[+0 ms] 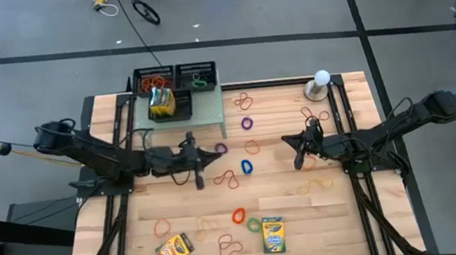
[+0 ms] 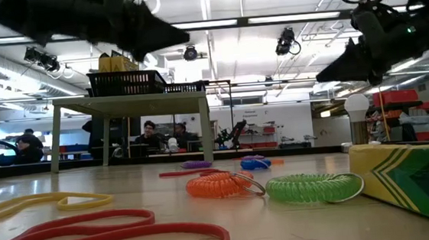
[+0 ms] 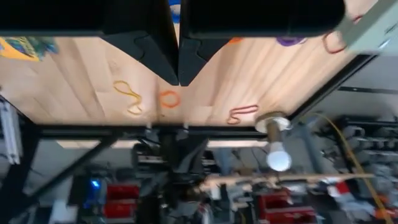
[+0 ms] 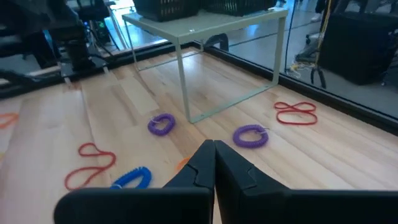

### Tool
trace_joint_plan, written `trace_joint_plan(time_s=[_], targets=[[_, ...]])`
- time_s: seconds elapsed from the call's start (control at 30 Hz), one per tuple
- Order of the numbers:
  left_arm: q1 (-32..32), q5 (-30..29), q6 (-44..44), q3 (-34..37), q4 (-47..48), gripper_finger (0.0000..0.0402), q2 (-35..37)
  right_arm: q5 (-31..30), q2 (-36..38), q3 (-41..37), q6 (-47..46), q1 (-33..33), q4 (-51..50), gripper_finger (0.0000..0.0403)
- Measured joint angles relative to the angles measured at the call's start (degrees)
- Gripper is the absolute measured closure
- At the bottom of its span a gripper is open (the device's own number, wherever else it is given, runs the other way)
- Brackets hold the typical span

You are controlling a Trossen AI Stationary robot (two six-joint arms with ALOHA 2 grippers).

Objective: Pick & Place Office Desk Supplies
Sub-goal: Put the orange rubber band into the top left black bin on the shelf

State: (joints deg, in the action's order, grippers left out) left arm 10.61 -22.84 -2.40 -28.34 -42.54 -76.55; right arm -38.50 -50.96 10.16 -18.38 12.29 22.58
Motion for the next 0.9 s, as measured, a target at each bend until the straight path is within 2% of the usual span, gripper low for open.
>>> trace_joint_plan(time_s=[0.2,0.37,0.53,0.73,0.9], targets=[[-1.0,-1.5,-0.2,7.3,-12.7,0.0391,-1.4,0.0,-7.4,6.4,-12.1,0.9,-7.5,0.0398],[-1.4,-1.6,-0.6,9.0,-12.9,0.0391,-1.4,1.4,-20.8,14.9,-23.7,2.6,-13.9,0.0390],[-1.3,-1.5,-1.3,9.1,-12.0,0.0390,-1.4,5.7,-32.9,25.3,-33.1,2.3,-25.7,0.0338],[-1.3,-1.5,-0.6,9.1,-11.2,0.0390,-1.4,10.4,-42.0,32.6,-39.3,-3.0,-30.0,0.0285],[-1.0,-1.1,0.3,9.1,-10.6,0.0391,-1.4,11.8,-45.0,33.6,-40.8,-8.7,-29.8,0.0274]])
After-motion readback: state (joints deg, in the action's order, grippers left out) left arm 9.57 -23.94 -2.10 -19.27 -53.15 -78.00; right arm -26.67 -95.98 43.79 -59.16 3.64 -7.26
